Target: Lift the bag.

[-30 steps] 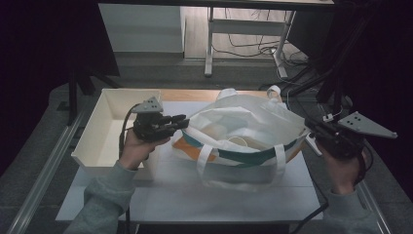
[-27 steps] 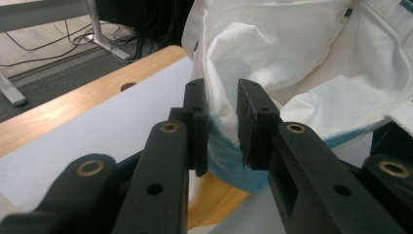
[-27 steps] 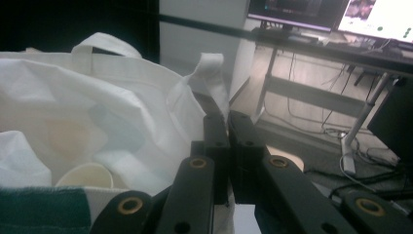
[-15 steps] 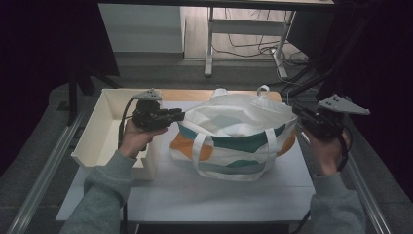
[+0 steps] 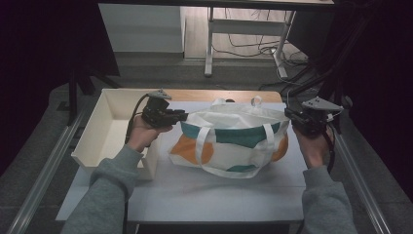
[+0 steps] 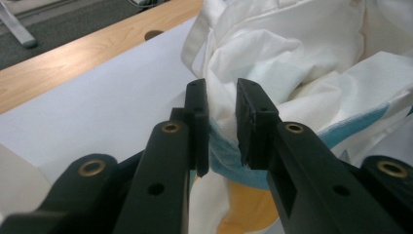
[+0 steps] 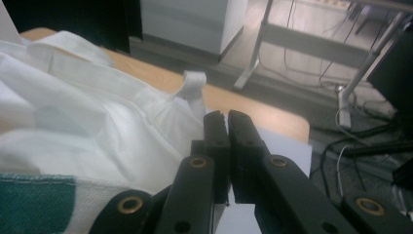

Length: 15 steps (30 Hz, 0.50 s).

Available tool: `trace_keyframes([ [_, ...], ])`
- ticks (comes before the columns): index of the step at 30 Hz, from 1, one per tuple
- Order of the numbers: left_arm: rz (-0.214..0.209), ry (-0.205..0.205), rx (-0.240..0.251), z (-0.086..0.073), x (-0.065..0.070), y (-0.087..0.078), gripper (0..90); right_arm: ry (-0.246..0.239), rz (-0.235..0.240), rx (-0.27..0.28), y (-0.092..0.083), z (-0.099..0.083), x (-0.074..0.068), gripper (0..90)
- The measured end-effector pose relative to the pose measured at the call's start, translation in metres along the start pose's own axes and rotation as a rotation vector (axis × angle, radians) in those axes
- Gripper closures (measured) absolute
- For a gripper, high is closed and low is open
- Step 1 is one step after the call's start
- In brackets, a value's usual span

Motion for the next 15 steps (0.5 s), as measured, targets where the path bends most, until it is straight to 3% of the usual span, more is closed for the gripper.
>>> trace_keyframes([
  [10, 0.027, -0.022, -0.062, -0.001, -0.011, 0.018, 75.7, 0.019, 0.014, -0.085, 0.035, -0.027, 0.001, 87.1],
  [15, 0.022, -0.025, -0.067, -0.002, -0.013, 0.020, 75.1, 0.029, 0.026, -0.074, 0.038, -0.027, -0.004, 86.1],
])
Point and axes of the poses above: each handheld gripper's, and its own axes: y roughly forward along the jaws, z roughly out of its top, x roughly to its right, the point moved 7 cm from there along y, roughly forward along the jaws, and after that the axes turned 13 degrees about -z, right-handed, at the moved point
